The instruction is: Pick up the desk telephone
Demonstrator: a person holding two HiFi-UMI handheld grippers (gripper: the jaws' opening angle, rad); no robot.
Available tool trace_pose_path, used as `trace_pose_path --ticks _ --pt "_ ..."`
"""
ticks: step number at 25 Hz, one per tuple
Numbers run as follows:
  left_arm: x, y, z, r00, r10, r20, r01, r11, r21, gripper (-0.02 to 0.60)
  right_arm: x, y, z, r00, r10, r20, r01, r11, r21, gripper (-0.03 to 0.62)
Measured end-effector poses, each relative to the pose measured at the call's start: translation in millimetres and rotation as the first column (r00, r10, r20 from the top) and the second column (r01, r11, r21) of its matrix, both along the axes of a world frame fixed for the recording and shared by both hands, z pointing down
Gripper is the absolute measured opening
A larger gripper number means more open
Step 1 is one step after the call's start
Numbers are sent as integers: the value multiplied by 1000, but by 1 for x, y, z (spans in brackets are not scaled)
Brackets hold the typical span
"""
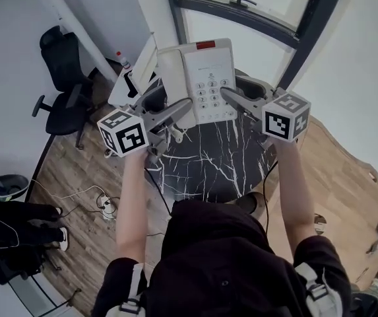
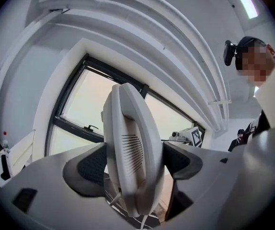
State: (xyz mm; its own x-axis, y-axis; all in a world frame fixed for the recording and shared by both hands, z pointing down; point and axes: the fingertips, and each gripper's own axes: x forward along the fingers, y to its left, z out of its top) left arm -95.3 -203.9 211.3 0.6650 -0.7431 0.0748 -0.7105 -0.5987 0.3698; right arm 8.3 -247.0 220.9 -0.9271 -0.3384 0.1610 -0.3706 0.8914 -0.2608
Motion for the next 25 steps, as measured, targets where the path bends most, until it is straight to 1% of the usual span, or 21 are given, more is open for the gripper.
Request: trace_pose_path --ticks 5,11,14,21,25 --pt "1 4 -23 1000 -2 17 1 998 65 382 1 3 -24 1000 -1 22 -1 998 64 212" --pt "-1 8 -48 1000 -8 23 5 994 109 382 0 7 -47 998 9 57 -14 996 93 212" --pt "-1 9 -56 999 -7 44 2 993 122 382 1 9 -53 997 14 75 -22 995 96 212" --pt "1 10 -66 998 -17 66 8 990 141 382 2 10 -59 994 20 104 -31 994 105 210" --pt "2 10 -68 997 -10 75 -1 989 148 382 3 9 -63 993 32 111 -45 992 115 209"
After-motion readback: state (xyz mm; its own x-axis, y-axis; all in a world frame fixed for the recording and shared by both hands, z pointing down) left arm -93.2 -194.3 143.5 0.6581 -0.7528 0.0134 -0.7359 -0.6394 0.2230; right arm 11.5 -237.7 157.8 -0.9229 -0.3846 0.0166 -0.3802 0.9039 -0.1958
